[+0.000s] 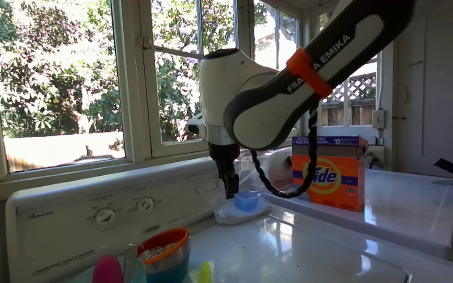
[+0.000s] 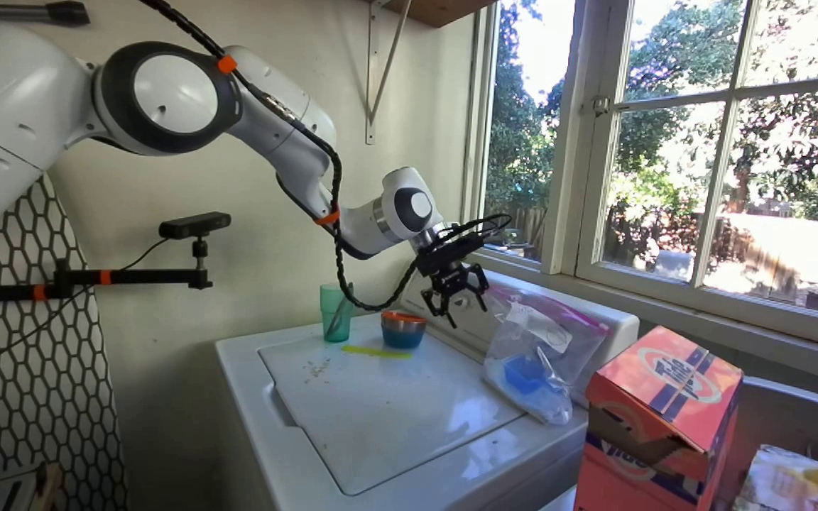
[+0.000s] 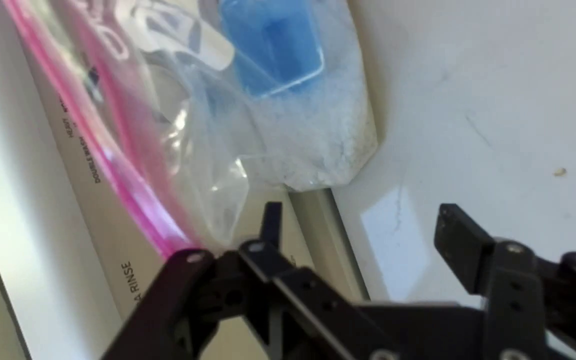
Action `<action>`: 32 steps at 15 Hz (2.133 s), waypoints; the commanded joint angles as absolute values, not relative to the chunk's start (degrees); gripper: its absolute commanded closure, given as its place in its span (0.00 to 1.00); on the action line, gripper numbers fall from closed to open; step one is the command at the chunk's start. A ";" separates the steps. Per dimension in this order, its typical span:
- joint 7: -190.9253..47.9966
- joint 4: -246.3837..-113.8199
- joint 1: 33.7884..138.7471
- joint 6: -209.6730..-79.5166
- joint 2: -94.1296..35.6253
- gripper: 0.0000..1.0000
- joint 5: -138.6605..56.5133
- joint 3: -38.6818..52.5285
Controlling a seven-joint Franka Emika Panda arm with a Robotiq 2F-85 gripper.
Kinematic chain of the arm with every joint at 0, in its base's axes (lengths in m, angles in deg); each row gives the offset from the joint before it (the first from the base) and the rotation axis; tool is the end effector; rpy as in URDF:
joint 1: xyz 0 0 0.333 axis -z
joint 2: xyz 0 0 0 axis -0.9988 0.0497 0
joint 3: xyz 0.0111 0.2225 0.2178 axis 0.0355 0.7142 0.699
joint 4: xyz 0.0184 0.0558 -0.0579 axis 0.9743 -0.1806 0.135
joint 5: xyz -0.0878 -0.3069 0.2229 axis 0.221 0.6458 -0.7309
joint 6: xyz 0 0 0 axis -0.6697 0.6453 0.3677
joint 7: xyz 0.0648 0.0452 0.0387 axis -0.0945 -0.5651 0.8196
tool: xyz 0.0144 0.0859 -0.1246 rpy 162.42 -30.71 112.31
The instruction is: Move the plastic bag forward and turn on the washing machine
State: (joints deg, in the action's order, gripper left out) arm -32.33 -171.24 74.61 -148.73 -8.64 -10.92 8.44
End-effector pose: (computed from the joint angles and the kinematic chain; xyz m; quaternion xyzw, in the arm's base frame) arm 0.7472 0.1198 0.2976 0.8011 0.5318 0.0973 0.2571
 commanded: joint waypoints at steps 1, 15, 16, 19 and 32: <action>-29.18 -164.00 76.57 -148.33 -3.36 0.51 -10.46 10.64; -23.50 -156.69 76.45 -148.55 1.38 1.00 -11.93 11.42; -24.03 -157.88 75.89 -148.46 0.37 0.99 -11.10 10.76; -24.02 -157.81 75.97 -148.47 0.41 0.99 -11.20 10.86; -23.33 -155.16 76.02 -148.03 2.26 1.00 -11.32 10.90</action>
State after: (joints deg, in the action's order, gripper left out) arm -24.05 -157.95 76.04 -148.73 0.39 -11.12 10.83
